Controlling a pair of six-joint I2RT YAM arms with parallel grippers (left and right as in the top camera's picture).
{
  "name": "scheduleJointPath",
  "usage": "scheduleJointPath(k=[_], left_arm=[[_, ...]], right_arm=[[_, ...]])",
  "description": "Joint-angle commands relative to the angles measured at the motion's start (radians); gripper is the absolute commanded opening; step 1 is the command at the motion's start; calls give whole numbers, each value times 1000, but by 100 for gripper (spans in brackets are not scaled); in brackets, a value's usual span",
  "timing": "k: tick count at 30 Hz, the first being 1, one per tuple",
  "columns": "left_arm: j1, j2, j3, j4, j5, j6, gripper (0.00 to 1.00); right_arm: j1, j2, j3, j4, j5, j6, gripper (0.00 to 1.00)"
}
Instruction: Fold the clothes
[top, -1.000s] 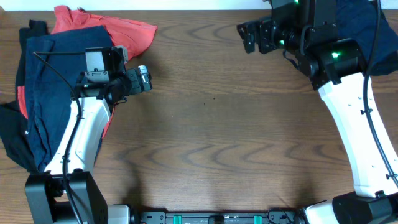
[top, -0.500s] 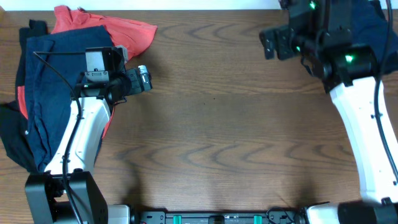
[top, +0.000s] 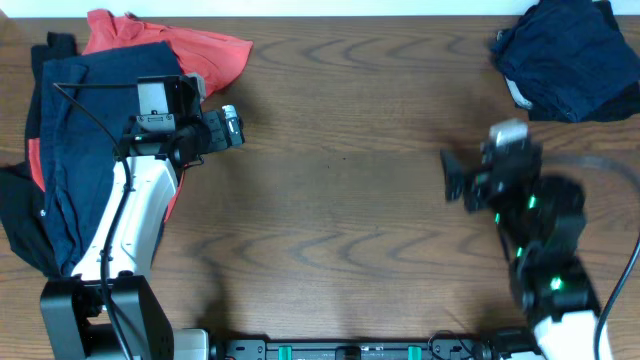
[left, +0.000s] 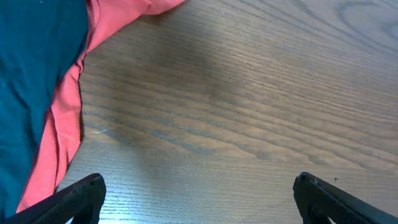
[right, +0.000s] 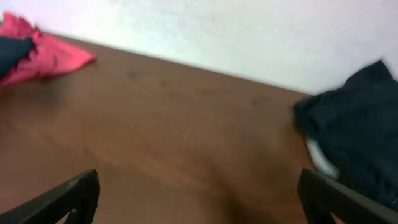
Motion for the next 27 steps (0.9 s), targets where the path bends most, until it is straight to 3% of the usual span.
scheduleJointPath(k=[1, 12, 19, 27], left_arm=[[4, 12, -3, -3, -9, 6, 98], [4, 12, -3, -3, -9, 6, 98], [4, 12, -3, -3, -9, 6, 98], [4, 12, -3, -3, -9, 6, 98]], right_arm=[[-10, -113, -149, 37, -14, -11, 99], [-10, -515, -484, 135, -11, -11, 99], [-7, -665, -534, 47, -2, -12, 99], [-8, -719, -534, 39, 4, -11, 99]])
